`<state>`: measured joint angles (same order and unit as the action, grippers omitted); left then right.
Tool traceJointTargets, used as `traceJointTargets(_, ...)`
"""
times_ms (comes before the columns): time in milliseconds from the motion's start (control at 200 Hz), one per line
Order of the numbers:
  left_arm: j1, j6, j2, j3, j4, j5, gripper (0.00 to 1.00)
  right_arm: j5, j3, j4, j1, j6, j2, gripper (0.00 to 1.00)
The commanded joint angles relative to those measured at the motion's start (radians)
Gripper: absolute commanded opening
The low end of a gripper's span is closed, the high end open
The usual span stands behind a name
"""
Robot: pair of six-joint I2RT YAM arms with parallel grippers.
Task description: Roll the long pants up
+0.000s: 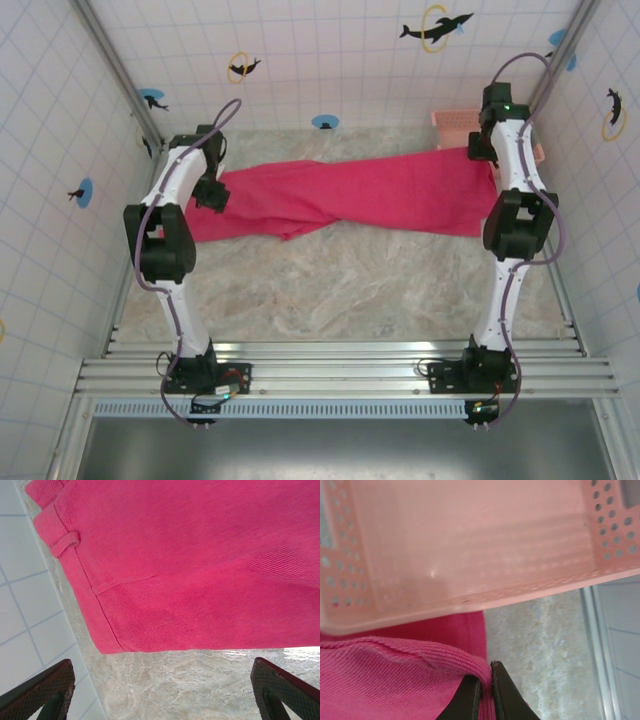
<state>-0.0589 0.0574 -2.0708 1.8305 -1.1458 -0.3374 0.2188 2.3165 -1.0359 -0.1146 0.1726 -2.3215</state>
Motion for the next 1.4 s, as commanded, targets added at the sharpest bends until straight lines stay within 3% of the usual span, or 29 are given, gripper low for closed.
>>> traceJointTargets(0,-0.005,0.019,-0.037,0.032,-0.059,-0.05,0.94,0.066,0.096,-0.066,-0.024,0.012,-0.075,0.28)
traceJointTargets(90,-0.005,0.042,-0.055,0.036,-0.078,-0.081,0.94,0.066,0.174,-0.097,-0.029,0.012,-0.117,0.51)
traceJointTargets(190,-0.006,0.093,-0.061,0.035,-0.101,-0.109,0.96,0.061,0.193,-0.098,-0.024,0.005,-0.088,0.6)
traceJointTargets(330,-0.016,0.165,-0.048,0.01,-0.11,-0.111,0.97,0.013,0.085,-0.102,-0.001,-0.007,0.035,0.6)
traceJointTargets(515,-0.021,0.27,-0.005,-0.077,-0.102,-0.086,0.97,-0.056,-0.334,0.022,0.115,0.025,0.292,0.64)
traceJointTargets(616,-0.026,0.309,0.012,-0.125,-0.066,-0.073,0.97,-0.152,-0.484,0.094,0.152,0.068,0.337,0.66)
traceJointTargets(796,-0.034,0.396,-0.069,-0.039,-0.08,-0.014,0.97,-0.255,-0.512,0.119,0.175,0.054,0.234,0.65)
traceJointTargets(1056,-0.069,0.5,-0.215,0.134,-0.156,0.04,0.97,-0.247,-0.35,0.036,0.165,0.03,0.058,0.65)
traceJointTargets(1186,-0.091,0.535,-0.262,0.126,-0.169,0.13,0.97,-0.241,-0.37,0.023,0.161,0.03,0.031,0.65)
traceJointTargets(1396,-0.151,0.544,-0.259,0.088,-0.172,0.124,0.97,-0.239,-0.403,-0.044,0.162,0.034,-0.003,0.64)
